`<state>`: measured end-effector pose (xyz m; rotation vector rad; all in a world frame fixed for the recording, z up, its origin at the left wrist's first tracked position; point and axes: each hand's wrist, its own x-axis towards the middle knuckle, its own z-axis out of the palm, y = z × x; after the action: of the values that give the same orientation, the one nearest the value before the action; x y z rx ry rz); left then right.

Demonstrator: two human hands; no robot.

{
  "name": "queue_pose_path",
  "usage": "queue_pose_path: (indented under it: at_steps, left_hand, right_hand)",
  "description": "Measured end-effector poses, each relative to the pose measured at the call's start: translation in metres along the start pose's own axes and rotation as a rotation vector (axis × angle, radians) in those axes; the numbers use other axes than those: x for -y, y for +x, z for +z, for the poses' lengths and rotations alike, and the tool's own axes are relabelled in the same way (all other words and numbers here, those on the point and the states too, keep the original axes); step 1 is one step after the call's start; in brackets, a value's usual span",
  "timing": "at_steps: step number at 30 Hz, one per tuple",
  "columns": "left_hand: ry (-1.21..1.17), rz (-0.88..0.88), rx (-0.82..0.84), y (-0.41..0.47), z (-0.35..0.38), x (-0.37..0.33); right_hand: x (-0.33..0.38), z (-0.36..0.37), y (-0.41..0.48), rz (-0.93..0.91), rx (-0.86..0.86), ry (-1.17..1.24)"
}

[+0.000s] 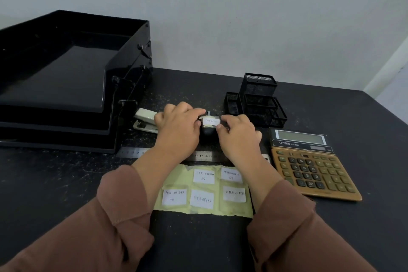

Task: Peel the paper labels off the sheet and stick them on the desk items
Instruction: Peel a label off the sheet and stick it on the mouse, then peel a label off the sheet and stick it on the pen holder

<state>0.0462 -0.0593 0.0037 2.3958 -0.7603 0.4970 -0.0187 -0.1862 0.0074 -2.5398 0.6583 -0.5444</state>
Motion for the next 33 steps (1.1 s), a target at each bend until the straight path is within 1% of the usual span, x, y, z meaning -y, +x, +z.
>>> queue_pose_path:
  at_steps: [4, 9, 13, 15, 18, 22, 28, 33]
  left_hand:
    - [-0.046, -0.032, 0.069, -0.003, -0.012, 0.0]
    - [-0.183, -0.083, 0.192, -0.015, -0.032, 0.006]
    - [-0.316, -0.075, 0.343, -0.034, -0.051, 0.014]
    - [-0.307, -0.08, 0.409, -0.043, -0.056, 0.017]
    - [-0.308, -0.094, 0.46, -0.054, -0.06, 0.019]
    - [-0.307, -0.094, 0.509, -0.062, -0.064, 0.019]
    - [-0.28, -0.119, 0.549, -0.07, -0.07, 0.022]
    - [-0.229, -0.159, 0.6, -0.072, -0.078, 0.033]
  right_hand:
    - [0.01, -0.008, -0.007, -0.094, -0.027, -0.001]
    - [0.022, -0.017, -0.021, -0.166, 0.123, 0.015]
    - [0.025, -0.019, -0.045, -0.218, 0.257, 0.02]
    - [0.024, -0.021, -0.059, -0.241, 0.295, 0.037]
    - [0.023, -0.023, -0.079, -0.291, 0.312, 0.059]
    - [0.02, -0.021, -0.098, -0.382, 0.321, -0.021]
    - [0.013, -0.021, -0.107, -0.398, 0.322, 0.038]
    - [0.011, -0.016, -0.106, -0.374, 0.385, 0.049]
